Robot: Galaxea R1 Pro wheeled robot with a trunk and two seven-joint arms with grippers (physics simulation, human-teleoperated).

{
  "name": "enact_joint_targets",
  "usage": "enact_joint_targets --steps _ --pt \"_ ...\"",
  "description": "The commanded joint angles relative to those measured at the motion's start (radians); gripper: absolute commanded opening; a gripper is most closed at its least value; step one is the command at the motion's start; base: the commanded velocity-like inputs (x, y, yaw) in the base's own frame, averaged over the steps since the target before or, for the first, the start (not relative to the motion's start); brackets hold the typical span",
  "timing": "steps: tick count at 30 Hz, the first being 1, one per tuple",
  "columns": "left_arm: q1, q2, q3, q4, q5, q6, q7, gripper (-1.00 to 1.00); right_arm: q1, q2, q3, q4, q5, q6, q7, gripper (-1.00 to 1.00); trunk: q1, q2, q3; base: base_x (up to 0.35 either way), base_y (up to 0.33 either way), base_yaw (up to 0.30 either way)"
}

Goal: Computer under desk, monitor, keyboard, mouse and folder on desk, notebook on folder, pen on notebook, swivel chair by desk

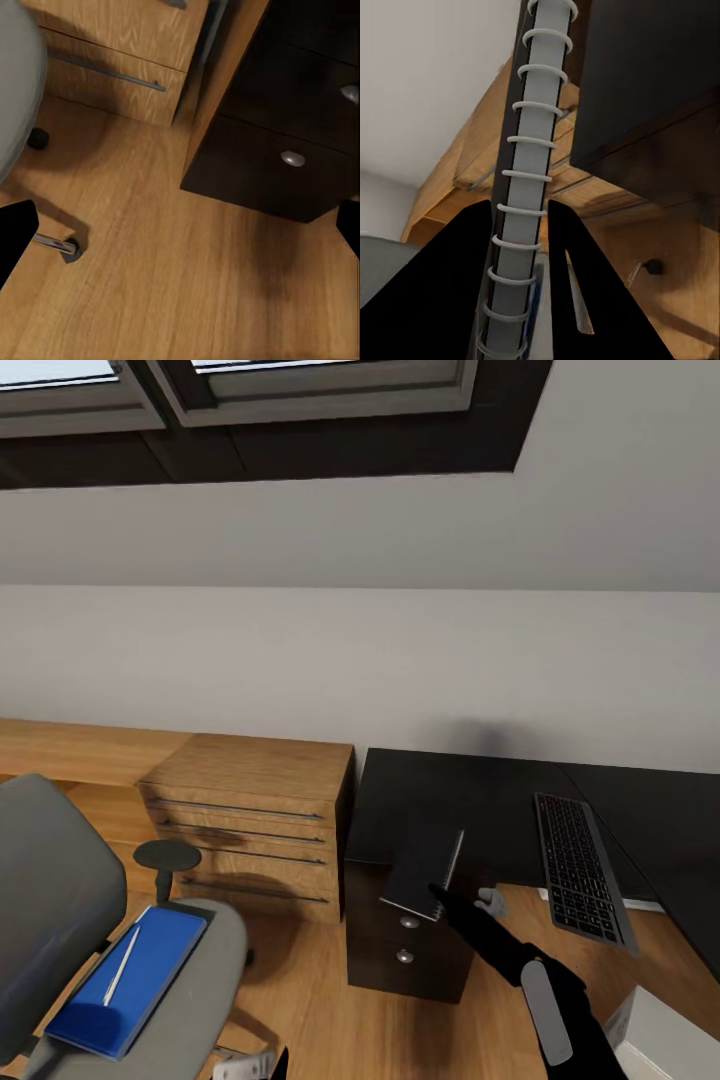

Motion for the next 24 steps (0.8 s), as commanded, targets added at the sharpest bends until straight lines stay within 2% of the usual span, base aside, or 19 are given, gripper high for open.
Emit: enact_joint_targets --steps 1,7,12,16,18,24 --pt "0.002 0.0 0.0 -0.003 0.011 -0.001 -0.007 1.0 -0.001 0.001 -0.003 0.001 -0.008 0.008 0.001 -1.0 0.0 -0.001 -0.001 0.0 0.0 0.0" --pt "0.007 0.001 0.001 -0.009 0.01 0.002 -0.012 1.0 -0.001 0.002 -0.003 0.004 -0.021 0.047 0.002 -1.0 0.0 -0.001 -0.001 0.0 0.0 0.0" --pt "0.007 0.001 0.001 -0.009 0.01 0.003 -0.012 1.0 -0.001 0.004 -0.005 0.004 -0.02 0.047 -0.007 -1.0 0.0 -0.001 -0.001 0.0 0.0 0.0" --pt "0.007 0.001 0.001 -0.009 0.009 0.004 -0.011 1.0 -0.001 0.005 -0.005 0.005 -0.024 0.02 -0.141 -1.0 0.0 -0.001 -0.001 0.0 0.0 0.0" --pt "0.007 0.001 0.001 -0.009 0.009 0.004 -0.011 1.0 -0.001 0.005 -0.003 0.004 -0.025 0.007 -0.174 -1.0 0.0 -0.001 -0.001 0.0 0.0 0.0" --pt "0.007 0.001 0.001 -0.009 0.009 0.004 -0.011 1.0 -0.001 0.006 -0.002 0.005 -0.037 -0.005 -0.201 -1.0 0.0 -0.001 -0.001 0.0 0.0 0.0"
